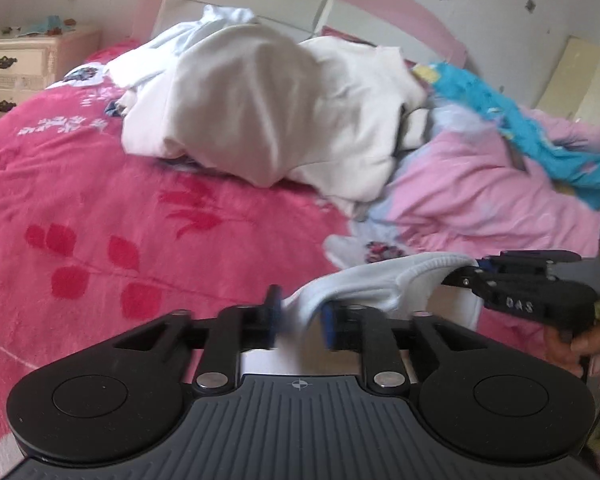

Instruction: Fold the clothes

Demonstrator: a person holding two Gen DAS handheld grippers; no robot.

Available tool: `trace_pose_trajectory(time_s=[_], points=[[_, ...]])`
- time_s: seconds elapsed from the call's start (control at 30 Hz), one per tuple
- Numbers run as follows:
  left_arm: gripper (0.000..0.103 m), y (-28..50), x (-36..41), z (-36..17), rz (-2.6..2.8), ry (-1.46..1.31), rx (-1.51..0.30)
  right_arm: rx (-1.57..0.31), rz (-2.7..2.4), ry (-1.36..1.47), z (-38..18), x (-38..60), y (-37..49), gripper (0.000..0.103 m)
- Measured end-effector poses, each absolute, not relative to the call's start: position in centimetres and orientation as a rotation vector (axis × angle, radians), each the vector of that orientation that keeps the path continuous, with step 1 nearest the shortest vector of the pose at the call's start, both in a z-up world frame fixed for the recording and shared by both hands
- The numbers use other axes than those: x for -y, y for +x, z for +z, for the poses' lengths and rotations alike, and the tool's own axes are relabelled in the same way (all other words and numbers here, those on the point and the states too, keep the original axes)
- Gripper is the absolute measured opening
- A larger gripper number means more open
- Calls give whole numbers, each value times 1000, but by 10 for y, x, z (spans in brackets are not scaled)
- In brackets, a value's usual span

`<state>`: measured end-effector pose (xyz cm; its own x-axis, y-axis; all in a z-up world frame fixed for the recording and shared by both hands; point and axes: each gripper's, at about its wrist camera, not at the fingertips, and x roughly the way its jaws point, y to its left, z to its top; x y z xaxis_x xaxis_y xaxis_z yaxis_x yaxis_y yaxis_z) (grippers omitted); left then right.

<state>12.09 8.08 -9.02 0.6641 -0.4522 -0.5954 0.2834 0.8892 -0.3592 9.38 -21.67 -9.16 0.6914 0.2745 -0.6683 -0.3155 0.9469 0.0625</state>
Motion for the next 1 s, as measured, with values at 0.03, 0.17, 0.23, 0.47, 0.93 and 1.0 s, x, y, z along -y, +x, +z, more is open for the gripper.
trace_pose_trajectory(time_s=[0.03,0.17,0.23,0.47,0.93,1.0], points=[[41,120,-86,-92,-417,-253,-736,-754,312,-5,-99,226,102,39],[58,124,-98,-96,-442,-294,-728,-782,316,321,-109,267,115,57],[60,124,-99,-97,-451,-276,-725,-804,315,431,-110,285,111,58],[66,148,-77,-111,-472,-243,-814,-1014,347,425,-138,282,94,68],[60,173,-20,-126,-510,-74,-851,-974,246,378,-144,287,67,5],[60,174,-20,-127,-501,-60,-852,-935,190,349,-139,297,63,5]])
